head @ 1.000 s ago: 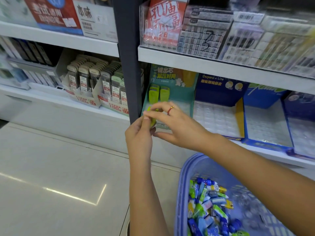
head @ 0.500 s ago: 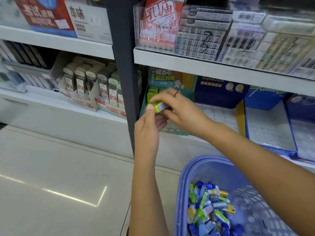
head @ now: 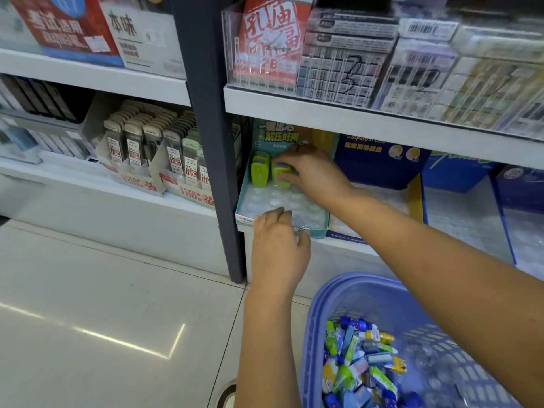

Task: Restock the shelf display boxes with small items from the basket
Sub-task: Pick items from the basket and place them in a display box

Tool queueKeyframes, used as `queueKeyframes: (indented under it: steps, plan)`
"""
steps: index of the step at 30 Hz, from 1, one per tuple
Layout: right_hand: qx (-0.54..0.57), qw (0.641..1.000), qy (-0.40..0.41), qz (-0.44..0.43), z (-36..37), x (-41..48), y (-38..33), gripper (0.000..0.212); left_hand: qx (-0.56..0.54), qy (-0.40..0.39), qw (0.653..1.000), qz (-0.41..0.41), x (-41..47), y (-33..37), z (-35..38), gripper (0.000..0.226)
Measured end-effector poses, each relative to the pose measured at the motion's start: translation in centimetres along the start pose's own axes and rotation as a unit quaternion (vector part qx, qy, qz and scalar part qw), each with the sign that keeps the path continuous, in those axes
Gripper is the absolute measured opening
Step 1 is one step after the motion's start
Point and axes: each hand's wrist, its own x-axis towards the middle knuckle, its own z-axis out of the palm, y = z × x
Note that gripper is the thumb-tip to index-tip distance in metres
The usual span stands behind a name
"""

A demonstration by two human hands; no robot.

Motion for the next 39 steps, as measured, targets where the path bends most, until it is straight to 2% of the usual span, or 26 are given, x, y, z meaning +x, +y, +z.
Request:
queueKeyframes:
  steps: [6,13,17,19,21,23,24,27,29,31,33,34,36,39]
  plan:
    - [0.056,0.998,0.020,0.019,1.2,0.1,-0.2,0.037,-0.003,0.001,1.000,-0.002,-0.1,-0.1,0.1,0.049]
    - [0.057,0.998,0.035,0.017,2.0,-0.3,0.6,0.034,-0.001,0.002,1.000,0.002,0.0,-0.4,0.3,0.050]
    - [0.139,0.988,0.017,0.061,2.9,-0.1,0.8,0.031,-0.004,0.008,1.000,0.007,0.1,-0.5,0.6,0.050]
    - [0.087,0.993,0.044,0.073,3.3,-0.4,0.8,0.030,-0.004,0.006,1.000,0.010,0.1,-0.6,0.5,0.049]
    - [-0.057,0.994,0.065,0.069,3.3,-0.8,0.5,0.038,-0.003,0.000,1.000,0.015,0.2,-0.6,0.4,0.049]
    - [-0.158,0.986,0.040,0.043,2.8,-0.9,0.1,0.046,0.002,-0.010,1.000,0.019,0.3,-0.4,0.0,0.048]
    - [-0.152,0.987,0.023,0.050,2.3,-0.9,-0.3,0.047,0.004,-0.013,1.000,0.022,0.2,-0.2,-0.3,0.047]
    - [-0.036,0.996,-0.006,0.078,0.4,-2.5,-1.0,0.047,-0.016,0.010,0.999,0.042,-0.5,0.6,-1.5,0.042]
    - [0.000,0.998,0.031,0.058,-1.0,-5.8,-0.9,0.044,-0.054,0.039,0.996,0.053,-1.0,1.5,-2.3,0.031]
    - [0.056,0.993,0.067,0.074,-2.0,-10.5,0.0,0.030,-0.081,0.038,0.994,0.064,-1.4,3.0,-2.4,0.019]
    - [0.088,0.987,0.053,0.125,-2.0,-15.6,1.6,0.019,-0.103,-0.015,0.993,0.063,-1.6,4.4,-1.3,0.023]
    - [0.098,0.982,0.018,0.163,-1.5,-18.2,2.5,0.017,-0.108,-0.065,0.991,0.052,-1.9,5.1,-0.2,0.025]
    - [0.105,0.960,-0.104,0.239,0.1,-23.1,4.5,0.021,-0.074,-0.187,0.979,0.026,-2.7,5.8,2.9,0.025]
    - [0.128,0.896,-0.274,0.325,3.3,-29.7,7.1,0.029,0.054,-0.336,0.940,0.024,-5.0,5.6,8.0,0.023]
